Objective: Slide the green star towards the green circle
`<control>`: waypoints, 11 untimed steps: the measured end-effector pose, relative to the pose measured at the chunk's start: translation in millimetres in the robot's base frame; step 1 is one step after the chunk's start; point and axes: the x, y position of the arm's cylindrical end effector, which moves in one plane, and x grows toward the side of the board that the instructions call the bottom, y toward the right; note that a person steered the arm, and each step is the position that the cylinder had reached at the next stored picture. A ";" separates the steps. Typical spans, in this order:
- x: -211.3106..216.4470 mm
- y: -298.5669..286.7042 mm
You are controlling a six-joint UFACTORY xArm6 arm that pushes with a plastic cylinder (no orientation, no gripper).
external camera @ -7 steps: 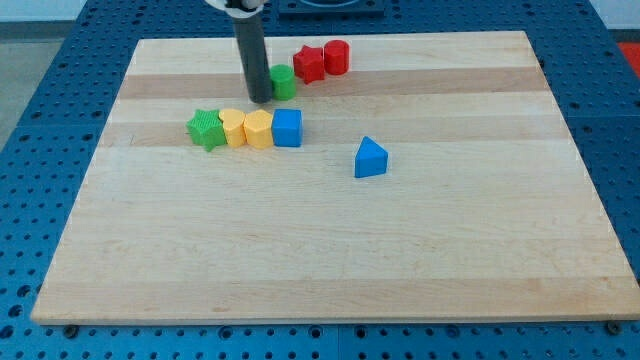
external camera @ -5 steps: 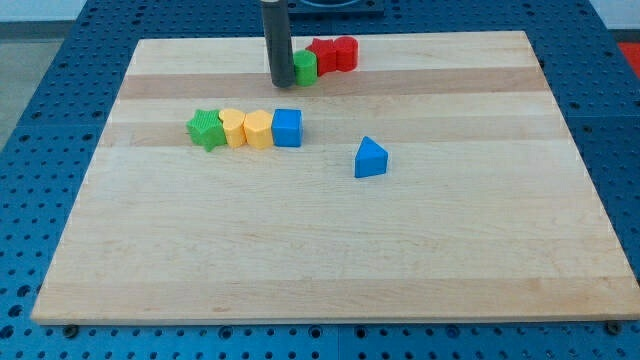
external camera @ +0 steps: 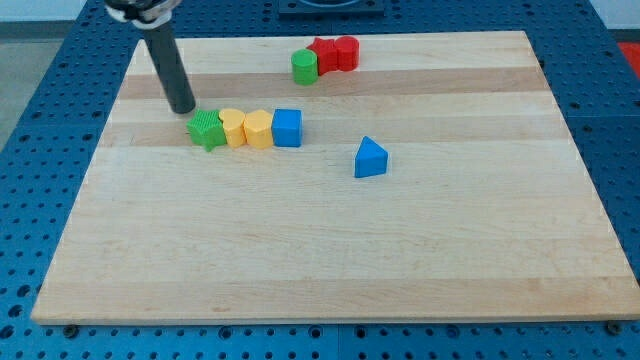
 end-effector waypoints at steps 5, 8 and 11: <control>6.6 36.4; -55.0 47.1; -53.8 94.1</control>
